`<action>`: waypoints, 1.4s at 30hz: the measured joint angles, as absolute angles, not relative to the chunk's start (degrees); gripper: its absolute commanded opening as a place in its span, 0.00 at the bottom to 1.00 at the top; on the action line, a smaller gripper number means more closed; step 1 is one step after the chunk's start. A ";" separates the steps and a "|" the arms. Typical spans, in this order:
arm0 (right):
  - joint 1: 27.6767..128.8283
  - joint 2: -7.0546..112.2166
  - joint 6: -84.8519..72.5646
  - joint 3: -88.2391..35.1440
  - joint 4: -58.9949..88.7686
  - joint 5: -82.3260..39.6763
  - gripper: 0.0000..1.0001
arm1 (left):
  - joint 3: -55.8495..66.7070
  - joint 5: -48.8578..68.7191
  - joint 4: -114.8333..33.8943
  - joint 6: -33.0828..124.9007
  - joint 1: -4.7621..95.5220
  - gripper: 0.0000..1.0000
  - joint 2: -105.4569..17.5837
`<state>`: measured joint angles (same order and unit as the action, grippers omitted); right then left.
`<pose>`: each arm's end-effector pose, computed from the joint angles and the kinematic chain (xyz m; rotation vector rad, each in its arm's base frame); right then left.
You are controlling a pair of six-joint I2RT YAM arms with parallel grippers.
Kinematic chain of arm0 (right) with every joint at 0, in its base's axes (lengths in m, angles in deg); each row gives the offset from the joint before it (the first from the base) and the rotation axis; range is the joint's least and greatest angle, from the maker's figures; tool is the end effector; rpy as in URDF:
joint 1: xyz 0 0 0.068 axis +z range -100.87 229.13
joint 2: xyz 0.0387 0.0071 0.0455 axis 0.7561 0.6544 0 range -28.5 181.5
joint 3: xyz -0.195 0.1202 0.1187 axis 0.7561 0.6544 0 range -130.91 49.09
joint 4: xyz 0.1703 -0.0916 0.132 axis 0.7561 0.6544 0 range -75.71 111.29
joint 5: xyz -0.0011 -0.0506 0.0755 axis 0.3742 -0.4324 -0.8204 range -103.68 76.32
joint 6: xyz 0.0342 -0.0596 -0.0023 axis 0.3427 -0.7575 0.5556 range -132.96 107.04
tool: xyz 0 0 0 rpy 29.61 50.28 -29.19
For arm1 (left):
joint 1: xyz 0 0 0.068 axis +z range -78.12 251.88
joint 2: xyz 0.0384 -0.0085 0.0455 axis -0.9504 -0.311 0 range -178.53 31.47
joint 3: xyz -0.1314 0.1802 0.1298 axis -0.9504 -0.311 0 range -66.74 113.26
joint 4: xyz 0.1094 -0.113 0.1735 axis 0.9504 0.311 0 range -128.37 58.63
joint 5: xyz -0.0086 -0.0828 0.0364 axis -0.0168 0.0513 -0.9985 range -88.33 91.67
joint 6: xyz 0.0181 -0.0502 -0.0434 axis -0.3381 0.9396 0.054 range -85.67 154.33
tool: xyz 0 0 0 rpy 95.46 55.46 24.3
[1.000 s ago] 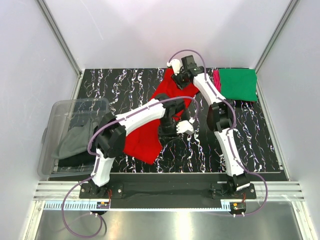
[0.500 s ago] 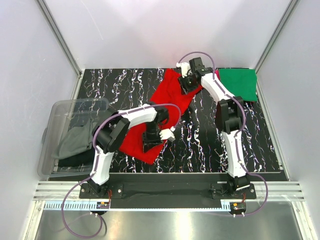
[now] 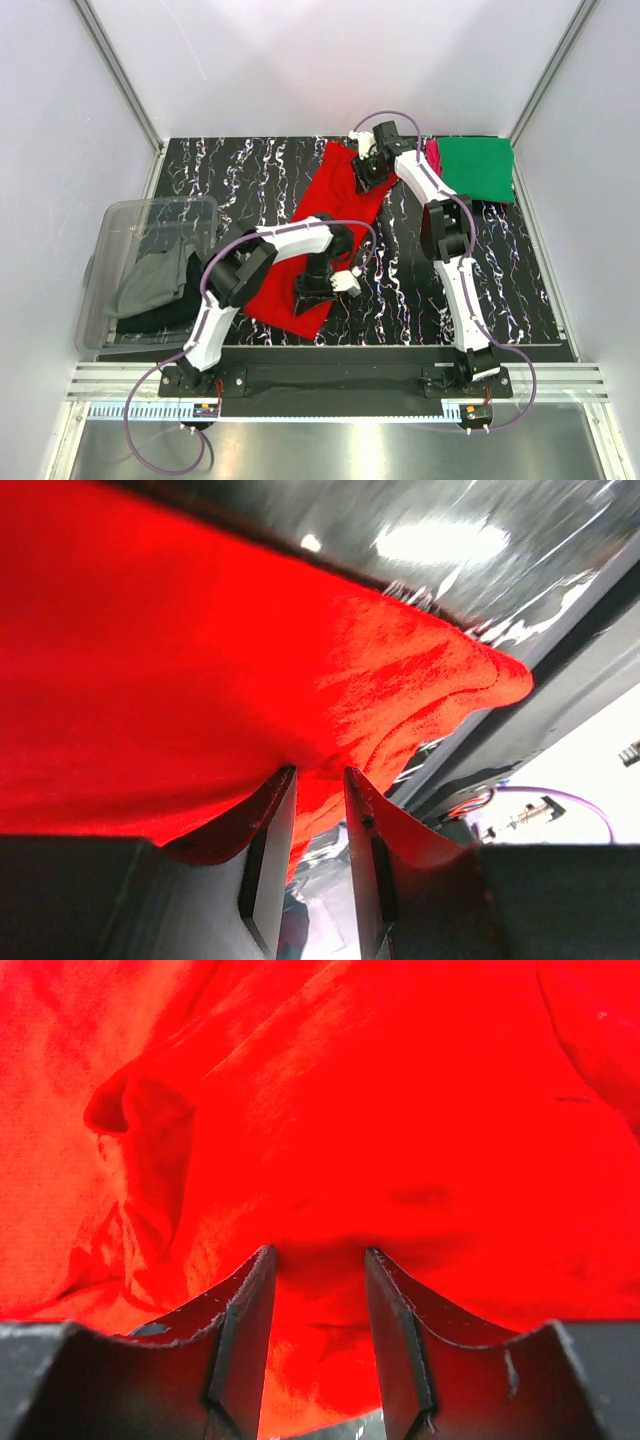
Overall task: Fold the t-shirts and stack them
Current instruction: Fold the tshirt
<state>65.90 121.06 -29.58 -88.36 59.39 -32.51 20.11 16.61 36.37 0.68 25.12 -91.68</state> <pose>0.4987 0.1691 0.1465 -0.8485 2.3972 0.4221 0.2083 -0.2426 0.1232 -1.7136 -2.1305 0.2980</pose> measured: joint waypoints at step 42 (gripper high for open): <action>65.94 113.34 -25.73 -84.25 52.05 -35.99 0.57 | 26.77 20.91 31.46 1.64 20.42 0.34 -91.38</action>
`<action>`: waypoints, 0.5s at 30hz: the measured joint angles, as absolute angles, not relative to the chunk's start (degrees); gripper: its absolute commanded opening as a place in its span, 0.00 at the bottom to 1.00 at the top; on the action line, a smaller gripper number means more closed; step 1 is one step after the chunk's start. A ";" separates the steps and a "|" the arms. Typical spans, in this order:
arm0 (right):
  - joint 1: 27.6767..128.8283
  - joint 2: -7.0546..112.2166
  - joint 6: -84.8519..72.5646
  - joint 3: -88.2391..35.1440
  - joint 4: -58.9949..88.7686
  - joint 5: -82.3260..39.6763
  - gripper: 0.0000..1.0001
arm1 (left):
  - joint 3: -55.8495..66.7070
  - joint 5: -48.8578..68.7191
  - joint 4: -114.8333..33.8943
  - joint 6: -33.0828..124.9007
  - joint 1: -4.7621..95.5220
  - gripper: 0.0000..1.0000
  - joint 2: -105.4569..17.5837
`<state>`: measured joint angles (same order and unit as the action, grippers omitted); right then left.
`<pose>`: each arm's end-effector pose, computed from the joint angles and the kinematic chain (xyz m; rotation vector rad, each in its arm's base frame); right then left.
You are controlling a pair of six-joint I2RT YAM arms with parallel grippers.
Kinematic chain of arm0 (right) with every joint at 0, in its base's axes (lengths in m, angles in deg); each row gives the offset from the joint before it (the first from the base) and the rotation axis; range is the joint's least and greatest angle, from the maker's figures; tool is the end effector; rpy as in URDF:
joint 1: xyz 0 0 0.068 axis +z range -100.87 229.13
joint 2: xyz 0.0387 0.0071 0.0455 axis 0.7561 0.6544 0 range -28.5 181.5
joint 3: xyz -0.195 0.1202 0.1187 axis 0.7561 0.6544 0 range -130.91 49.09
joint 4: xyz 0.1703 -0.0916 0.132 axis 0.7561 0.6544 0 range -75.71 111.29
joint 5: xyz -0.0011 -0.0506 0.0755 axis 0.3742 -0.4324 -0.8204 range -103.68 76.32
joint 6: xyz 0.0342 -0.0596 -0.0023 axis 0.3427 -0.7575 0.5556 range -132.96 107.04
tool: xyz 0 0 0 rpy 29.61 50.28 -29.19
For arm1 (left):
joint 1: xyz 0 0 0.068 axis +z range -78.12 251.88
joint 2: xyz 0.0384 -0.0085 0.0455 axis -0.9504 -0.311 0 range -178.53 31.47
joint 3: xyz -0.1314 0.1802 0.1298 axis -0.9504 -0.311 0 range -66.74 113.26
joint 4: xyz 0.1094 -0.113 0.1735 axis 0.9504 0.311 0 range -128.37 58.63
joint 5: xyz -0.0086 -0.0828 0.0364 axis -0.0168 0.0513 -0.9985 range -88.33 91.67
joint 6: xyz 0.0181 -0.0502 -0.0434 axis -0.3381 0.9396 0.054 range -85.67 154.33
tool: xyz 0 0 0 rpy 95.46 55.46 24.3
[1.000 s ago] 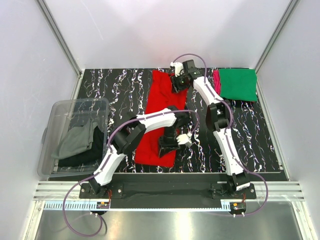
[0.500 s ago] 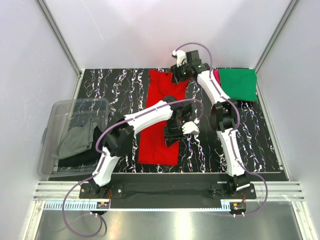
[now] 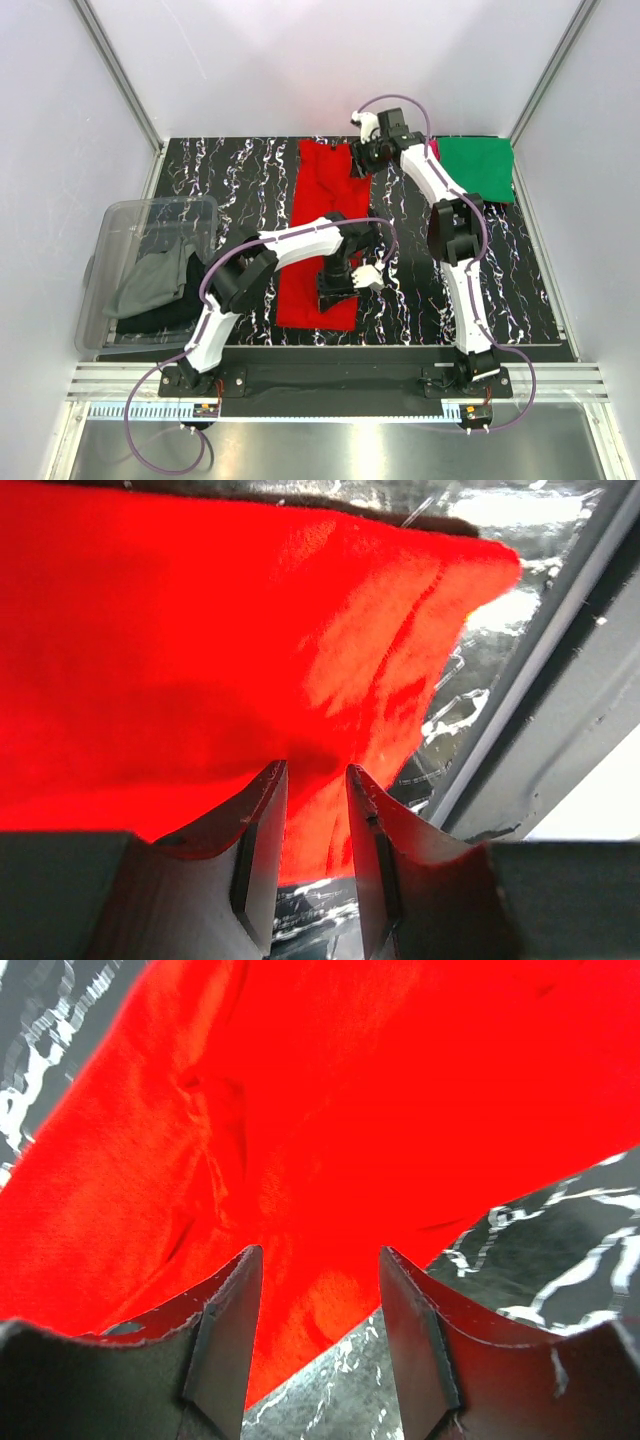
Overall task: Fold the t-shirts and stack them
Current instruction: Fold the tshirt
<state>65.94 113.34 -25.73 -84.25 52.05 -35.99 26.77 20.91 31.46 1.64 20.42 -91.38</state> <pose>0.4958 0.1719 0.2040 -0.7794 2.2232 0.4960 0.2050 -0.2869 0.1442 -1.9121 -2.1768 0.4464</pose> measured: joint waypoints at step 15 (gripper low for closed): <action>65.90 124.16 -24.95 -90.74 52.46 -36.80 0.58 | 29.40 22.36 33.16 2.06 20.42 0.35 -95.03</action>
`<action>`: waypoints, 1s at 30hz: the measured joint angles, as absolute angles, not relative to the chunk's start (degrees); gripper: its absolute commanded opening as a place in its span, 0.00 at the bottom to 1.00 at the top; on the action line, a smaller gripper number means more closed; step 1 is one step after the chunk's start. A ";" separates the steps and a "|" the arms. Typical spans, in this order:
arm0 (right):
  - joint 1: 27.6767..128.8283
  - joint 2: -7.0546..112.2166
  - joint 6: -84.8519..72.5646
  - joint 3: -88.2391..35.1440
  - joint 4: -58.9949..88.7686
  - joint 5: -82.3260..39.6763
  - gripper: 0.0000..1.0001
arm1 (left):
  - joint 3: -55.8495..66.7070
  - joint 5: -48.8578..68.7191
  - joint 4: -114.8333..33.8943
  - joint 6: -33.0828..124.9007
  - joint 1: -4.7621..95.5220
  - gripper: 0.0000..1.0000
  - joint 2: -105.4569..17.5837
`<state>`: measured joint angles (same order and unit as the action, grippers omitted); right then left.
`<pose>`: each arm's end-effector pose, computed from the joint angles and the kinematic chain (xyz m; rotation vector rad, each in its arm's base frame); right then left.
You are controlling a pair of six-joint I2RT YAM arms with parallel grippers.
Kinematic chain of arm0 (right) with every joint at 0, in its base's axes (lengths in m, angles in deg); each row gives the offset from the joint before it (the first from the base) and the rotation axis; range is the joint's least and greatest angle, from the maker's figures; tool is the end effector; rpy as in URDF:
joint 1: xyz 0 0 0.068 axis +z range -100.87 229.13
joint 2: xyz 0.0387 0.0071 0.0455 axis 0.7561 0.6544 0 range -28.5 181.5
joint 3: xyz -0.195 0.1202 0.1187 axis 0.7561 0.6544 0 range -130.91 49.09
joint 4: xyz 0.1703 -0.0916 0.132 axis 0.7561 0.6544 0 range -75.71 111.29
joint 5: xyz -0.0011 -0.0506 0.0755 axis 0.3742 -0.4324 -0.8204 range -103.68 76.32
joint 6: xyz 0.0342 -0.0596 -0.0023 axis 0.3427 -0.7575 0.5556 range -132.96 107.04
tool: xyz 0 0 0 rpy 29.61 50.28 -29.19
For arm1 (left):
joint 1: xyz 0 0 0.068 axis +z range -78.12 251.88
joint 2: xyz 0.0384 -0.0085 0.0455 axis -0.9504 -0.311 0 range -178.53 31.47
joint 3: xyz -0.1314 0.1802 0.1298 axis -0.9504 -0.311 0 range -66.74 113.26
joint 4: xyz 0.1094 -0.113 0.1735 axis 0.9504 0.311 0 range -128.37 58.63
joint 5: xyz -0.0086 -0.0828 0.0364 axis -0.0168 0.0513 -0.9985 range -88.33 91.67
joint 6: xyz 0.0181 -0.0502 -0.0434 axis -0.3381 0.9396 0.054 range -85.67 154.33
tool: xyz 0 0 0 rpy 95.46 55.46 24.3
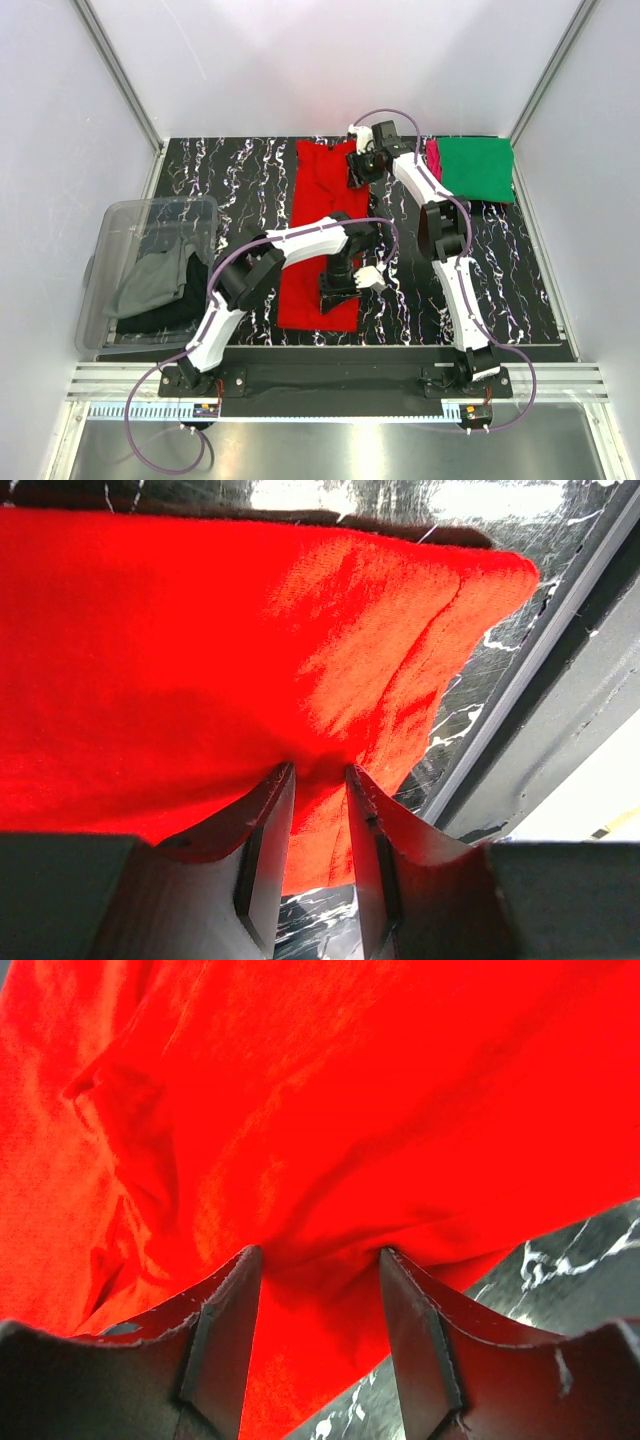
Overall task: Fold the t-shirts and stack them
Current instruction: Fold the tshirt
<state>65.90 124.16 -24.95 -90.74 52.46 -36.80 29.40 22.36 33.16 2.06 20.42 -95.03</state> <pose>0.5137 0.1777 0.1411 -0.7738 2.3090 0.5322 0.2078 -0.2926 0.1329 -1.8569 -2.1530 0.4622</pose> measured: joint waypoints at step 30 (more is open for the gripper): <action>65.03 94.41 -19.20 -65.94 49.01 -35.99 0.61 | 34.14 20.46 31.74 9.84 24.40 0.47 -66.96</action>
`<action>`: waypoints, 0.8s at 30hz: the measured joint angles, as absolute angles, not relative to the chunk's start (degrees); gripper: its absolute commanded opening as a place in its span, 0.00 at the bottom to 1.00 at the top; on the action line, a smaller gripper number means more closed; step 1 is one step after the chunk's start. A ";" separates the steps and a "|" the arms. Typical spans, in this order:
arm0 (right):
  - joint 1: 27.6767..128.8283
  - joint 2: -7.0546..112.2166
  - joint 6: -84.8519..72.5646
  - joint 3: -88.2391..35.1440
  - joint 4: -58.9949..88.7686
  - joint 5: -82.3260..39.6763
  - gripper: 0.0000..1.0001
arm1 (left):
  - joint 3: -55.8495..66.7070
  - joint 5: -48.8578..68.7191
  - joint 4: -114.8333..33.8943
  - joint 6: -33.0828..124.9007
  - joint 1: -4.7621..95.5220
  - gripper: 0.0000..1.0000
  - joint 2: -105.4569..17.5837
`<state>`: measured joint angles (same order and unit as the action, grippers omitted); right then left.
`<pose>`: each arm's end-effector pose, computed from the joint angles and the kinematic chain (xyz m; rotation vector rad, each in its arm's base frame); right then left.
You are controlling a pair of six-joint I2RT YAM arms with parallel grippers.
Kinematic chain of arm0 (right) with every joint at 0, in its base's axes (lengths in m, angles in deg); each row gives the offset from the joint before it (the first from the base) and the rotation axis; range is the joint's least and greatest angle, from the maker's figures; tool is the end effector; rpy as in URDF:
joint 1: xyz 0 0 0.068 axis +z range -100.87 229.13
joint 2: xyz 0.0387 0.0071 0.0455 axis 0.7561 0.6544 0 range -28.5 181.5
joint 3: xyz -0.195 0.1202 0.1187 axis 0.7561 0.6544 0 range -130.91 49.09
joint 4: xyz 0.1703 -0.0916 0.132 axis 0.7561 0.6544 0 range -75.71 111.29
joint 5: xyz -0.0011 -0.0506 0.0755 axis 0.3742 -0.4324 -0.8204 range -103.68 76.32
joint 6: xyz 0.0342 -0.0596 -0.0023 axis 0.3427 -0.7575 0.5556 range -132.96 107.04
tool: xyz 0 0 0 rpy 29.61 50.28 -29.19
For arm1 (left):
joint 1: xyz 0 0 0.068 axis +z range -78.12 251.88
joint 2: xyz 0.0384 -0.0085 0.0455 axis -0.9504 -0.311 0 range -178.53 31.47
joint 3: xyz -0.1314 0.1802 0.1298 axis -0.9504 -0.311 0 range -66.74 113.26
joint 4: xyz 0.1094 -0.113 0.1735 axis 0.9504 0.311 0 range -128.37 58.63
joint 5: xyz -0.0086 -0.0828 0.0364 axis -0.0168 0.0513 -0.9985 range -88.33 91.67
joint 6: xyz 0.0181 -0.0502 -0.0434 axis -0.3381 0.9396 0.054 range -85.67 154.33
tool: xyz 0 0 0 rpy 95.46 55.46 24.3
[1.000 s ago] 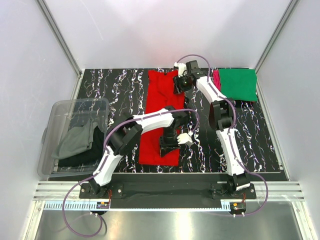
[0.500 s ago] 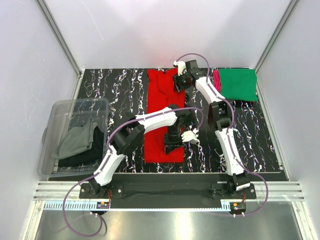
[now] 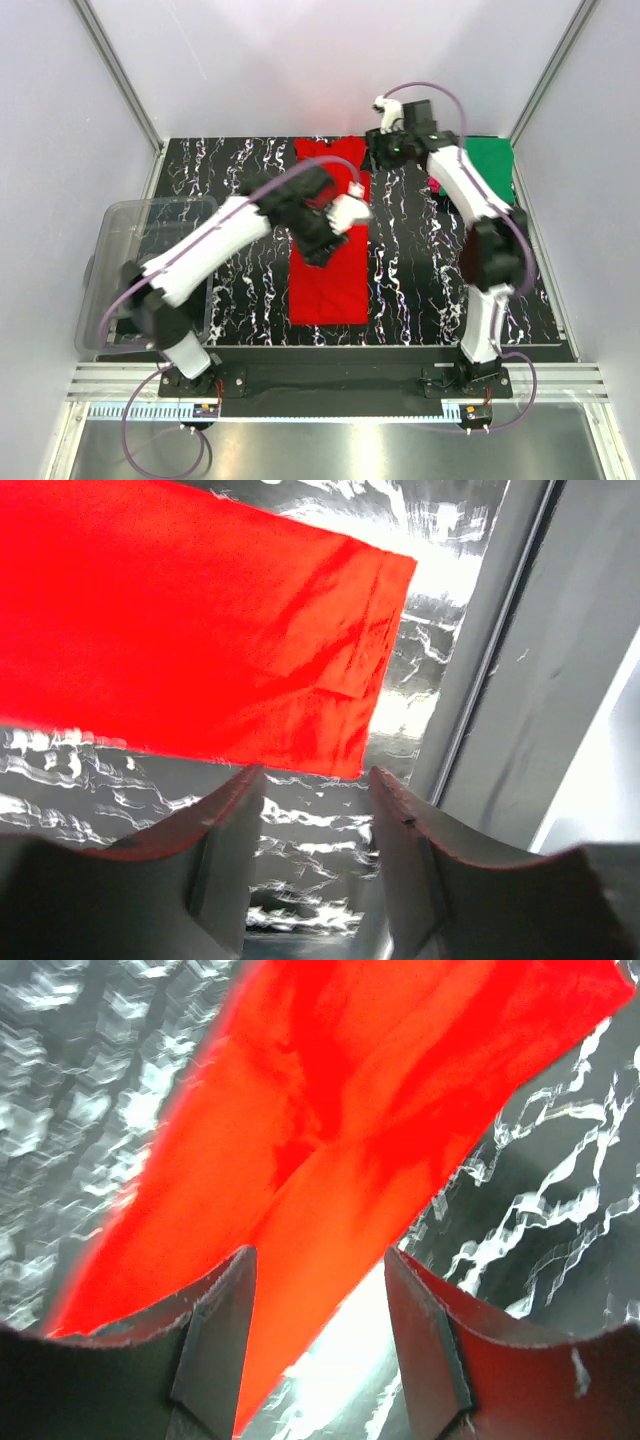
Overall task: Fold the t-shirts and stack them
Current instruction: Fold the tshirt
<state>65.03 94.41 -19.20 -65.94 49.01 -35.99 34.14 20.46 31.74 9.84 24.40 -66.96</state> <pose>0.4455 0.1489 0.2672 -0.6361 2.2153 0.5360 0.2013 -0.2462 0.3116 1.7022 2.1901 -0.5585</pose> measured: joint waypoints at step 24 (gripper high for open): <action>66.38 65.89 10.70 -4.21 53.34 -44.88 0.57 | -15.89 31.41 1.69 57.14 49.92 0.51 -57.91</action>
<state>66.38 65.89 10.70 -4.21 53.34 -44.88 -15.89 31.41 1.69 57.14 49.92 -57.91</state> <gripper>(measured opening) 0.578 0.541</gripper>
